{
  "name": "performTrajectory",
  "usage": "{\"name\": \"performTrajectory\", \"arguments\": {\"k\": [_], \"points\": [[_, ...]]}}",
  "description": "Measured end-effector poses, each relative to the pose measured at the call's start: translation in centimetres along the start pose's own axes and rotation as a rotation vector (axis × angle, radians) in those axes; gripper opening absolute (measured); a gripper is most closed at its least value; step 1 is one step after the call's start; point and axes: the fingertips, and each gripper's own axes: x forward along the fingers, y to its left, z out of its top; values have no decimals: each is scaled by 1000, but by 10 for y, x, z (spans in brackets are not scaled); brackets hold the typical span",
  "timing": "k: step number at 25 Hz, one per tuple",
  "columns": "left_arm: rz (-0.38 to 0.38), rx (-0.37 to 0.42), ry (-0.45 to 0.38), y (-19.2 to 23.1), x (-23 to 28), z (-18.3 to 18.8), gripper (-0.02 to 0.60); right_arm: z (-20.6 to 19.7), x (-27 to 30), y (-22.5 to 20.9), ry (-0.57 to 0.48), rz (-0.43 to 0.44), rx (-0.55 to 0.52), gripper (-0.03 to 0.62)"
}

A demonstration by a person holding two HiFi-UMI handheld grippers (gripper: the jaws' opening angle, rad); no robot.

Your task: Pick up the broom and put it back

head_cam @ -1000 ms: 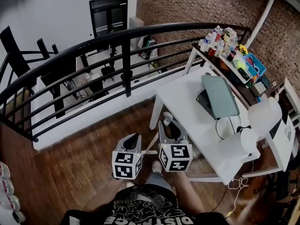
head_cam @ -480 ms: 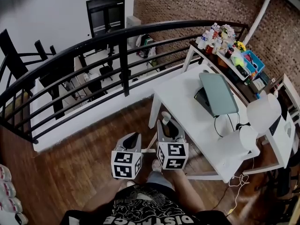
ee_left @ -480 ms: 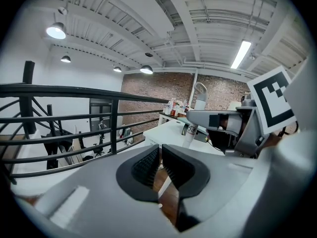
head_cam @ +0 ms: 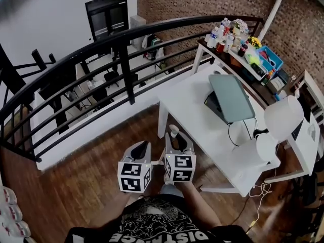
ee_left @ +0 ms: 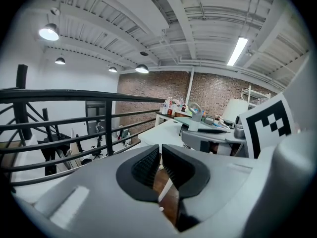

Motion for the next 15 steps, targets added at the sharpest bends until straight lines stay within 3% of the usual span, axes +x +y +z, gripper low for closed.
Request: {"name": "performTrajectory", "arguments": {"k": [15], "points": [[-41,40,39,-27,47,11,23,-36,25,-43,55,-37,89,101]]}}
